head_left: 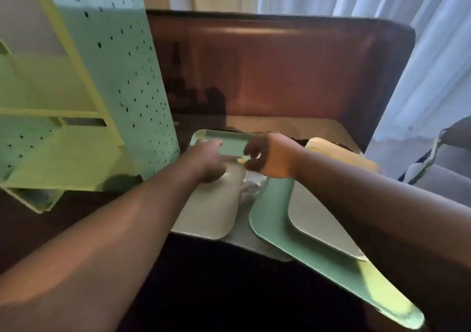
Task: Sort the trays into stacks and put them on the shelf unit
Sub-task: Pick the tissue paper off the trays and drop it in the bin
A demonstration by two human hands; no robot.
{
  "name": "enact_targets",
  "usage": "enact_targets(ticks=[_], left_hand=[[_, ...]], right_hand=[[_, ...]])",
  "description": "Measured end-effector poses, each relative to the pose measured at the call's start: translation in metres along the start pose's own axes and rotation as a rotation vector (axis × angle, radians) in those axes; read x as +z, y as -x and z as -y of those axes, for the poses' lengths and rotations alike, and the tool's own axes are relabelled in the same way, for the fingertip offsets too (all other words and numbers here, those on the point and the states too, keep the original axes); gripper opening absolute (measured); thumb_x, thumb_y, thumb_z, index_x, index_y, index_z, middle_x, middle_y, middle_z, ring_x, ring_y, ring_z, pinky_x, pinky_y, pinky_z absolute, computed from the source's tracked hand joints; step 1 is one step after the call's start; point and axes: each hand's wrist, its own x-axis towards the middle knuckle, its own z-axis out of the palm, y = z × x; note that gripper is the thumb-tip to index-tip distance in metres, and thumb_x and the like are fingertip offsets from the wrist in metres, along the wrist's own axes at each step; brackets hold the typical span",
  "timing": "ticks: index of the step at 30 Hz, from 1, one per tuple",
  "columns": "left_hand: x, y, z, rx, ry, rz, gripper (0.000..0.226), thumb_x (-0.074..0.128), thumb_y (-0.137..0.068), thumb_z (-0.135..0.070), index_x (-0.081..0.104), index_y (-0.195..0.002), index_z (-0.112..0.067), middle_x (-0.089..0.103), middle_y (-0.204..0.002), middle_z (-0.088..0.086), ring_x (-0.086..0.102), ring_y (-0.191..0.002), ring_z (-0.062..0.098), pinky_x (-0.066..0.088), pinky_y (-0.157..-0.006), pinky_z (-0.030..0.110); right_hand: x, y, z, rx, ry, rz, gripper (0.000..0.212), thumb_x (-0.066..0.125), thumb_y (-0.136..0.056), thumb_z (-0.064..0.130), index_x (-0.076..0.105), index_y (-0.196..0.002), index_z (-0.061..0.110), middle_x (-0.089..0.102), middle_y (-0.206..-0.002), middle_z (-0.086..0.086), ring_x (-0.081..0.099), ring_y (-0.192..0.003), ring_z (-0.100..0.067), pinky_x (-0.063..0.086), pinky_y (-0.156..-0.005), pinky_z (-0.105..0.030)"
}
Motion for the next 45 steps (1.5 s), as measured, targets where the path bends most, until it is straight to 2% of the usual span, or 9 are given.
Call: enact_targets(ticks=[4,8,14,17,23,28,33,39,45], left_hand=[[0.031,-0.003,0.022,-0.073,-0.158,-0.007,0.065,0.059,-0.093,-0.038,0.037,-0.153,-0.023,0.034,-0.157,0.013,0.045,-0.136,0.036,0.043,-0.108,0.045],[0.042,-0.004,0.028,-0.052,-0.184,-0.063,0.046,0.057,-0.094,-0.037,0.058,-0.136,-0.018,0.048,-0.143,0.011,0.054,-0.123,0.034,0.048,-0.103,0.045],[0.029,-0.013,0.021,-0.035,-0.191,-0.058,0.018,0.061,-0.089,-0.018,0.072,-0.1,-0.01,0.072,-0.097,0.011,0.066,-0.088,0.03,0.055,-0.075,0.034],[0.016,-0.022,0.008,0.024,-0.049,-0.145,0.03,0.056,-0.095,-0.036,0.063,-0.078,-0.012,0.066,-0.083,0.008,0.059,-0.075,0.027,0.043,-0.064,0.031],[0.01,-0.05,-0.049,0.171,0.148,-0.131,0.021,0.04,-0.101,-0.019,0.056,-0.107,-0.008,0.062,-0.114,0.02,0.058,-0.102,0.036,0.04,-0.075,0.036],[0.042,-0.087,-0.077,0.266,0.069,-0.021,0.01,0.05,-0.093,-0.017,0.05,-0.103,-0.013,0.064,-0.111,0.019,0.058,-0.094,0.037,0.037,-0.072,0.032],[0.065,-0.119,-0.096,0.284,-0.313,0.152,0.027,0.055,-0.094,-0.031,0.068,-0.11,-0.012,0.068,-0.119,0.011,0.061,-0.101,0.037,0.05,-0.082,0.036],[0.088,-0.147,-0.101,0.245,-0.416,0.37,0.034,0.053,-0.088,-0.046,0.056,-0.091,-0.013,0.049,-0.068,0.004,0.054,-0.08,0.034,0.054,-0.084,0.042],[0.098,-0.156,-0.089,0.18,-0.3,0.226,0.023,0.062,-0.081,-0.038,0.06,-0.073,-0.017,0.062,-0.077,0.003,0.057,-0.073,0.029,0.047,-0.066,0.03]], right_hand=[[0.027,-0.013,0.009,0.018,0.438,0.328,0.043,0.059,-0.079,0.053,0.072,-0.105,0.02,0.069,-0.102,-0.001,0.061,-0.091,-0.028,0.054,-0.082,-0.037],[0.043,-0.017,0.01,-0.001,0.505,0.444,0.036,0.061,-0.092,0.041,0.072,-0.104,0.009,0.061,-0.093,-0.005,0.052,-0.084,-0.025,0.038,-0.069,-0.028],[0.018,-0.028,-0.002,0.116,0.072,0.071,0.026,0.054,-0.094,0.027,0.065,-0.085,0.006,0.065,-0.084,-0.008,0.057,-0.074,-0.026,0.04,-0.054,-0.028],[-0.007,-0.037,-0.019,0.231,-0.315,-0.248,0.017,0.059,-0.091,0.02,0.062,-0.092,0.004,0.063,-0.077,-0.007,0.054,-0.062,-0.021,0.04,-0.045,-0.024],[-0.033,-0.059,-0.063,0.351,-0.32,-0.368,0.022,0.047,-0.091,0.024,0.054,-0.109,0.013,0.065,-0.101,-0.007,0.064,-0.09,-0.027,0.055,-0.083,-0.043],[-0.03,-0.077,-0.094,0.37,0.061,-0.166,0.039,0.052,-0.094,0.029,0.061,-0.127,0.01,0.063,-0.126,-0.008,0.06,-0.113,-0.03,0.051,-0.095,-0.039],[-0.02,-0.092,-0.115,0.454,0.359,0.224,0.032,0.06,-0.094,0.02,0.068,-0.119,0.004,0.064,-0.108,-0.01,0.061,-0.095,-0.025,0.052,-0.083,-0.033],[-0.001,-0.105,-0.129,0.456,0.453,0.435,0.037,0.069,-0.091,0.026,0.072,-0.118,0.002,0.07,-0.116,-0.013,0.057,-0.084,-0.024,0.049,-0.076,-0.032],[0.018,-0.111,-0.128,0.374,0.652,0.555,0.045,0.059,-0.098,0.035,0.059,-0.135,0.01,0.054,-0.107,-0.006,0.048,-0.094,-0.021,0.036,-0.078,-0.028]])
